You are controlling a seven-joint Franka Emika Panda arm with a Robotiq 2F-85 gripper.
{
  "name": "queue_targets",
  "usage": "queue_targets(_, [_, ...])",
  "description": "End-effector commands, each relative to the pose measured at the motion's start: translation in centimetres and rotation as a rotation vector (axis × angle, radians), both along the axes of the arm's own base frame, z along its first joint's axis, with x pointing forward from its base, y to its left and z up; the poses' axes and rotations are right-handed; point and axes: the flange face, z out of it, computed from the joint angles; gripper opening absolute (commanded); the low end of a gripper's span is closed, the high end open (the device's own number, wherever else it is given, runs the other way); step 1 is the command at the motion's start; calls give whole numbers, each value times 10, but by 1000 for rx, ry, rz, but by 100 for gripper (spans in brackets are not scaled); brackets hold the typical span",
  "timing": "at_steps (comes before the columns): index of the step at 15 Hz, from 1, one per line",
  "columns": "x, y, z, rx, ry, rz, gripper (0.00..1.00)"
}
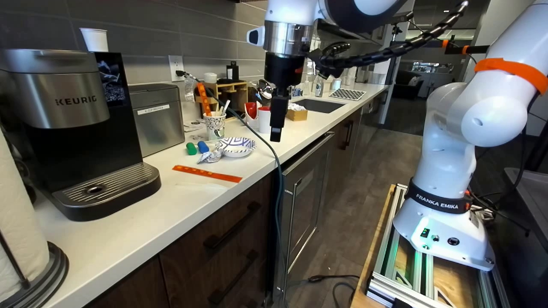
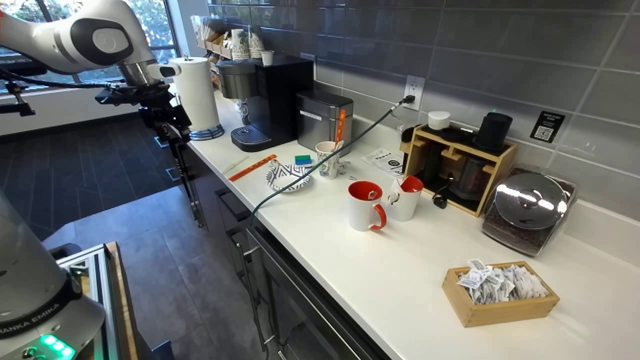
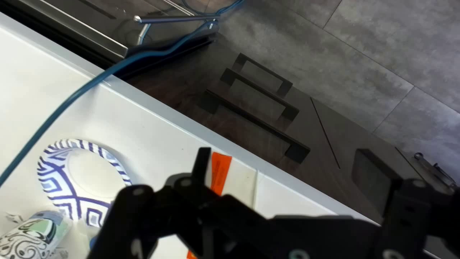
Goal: Put the orange objects in the left cup
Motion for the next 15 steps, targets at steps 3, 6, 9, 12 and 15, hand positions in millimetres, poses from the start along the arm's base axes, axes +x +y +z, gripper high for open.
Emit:
queue_targets(3, [33, 68, -42, 27, 8, 107, 100])
queue_targets(6, [58, 99, -61, -12, -17, 117, 100])
queue_targets(9, [92, 119, -71, -60, -54, 12, 100])
queue_targets(12, [85, 113, -68, -36, -55, 38, 100])
queue_targets(15, [102, 116, -77, -25, -60, 1, 100])
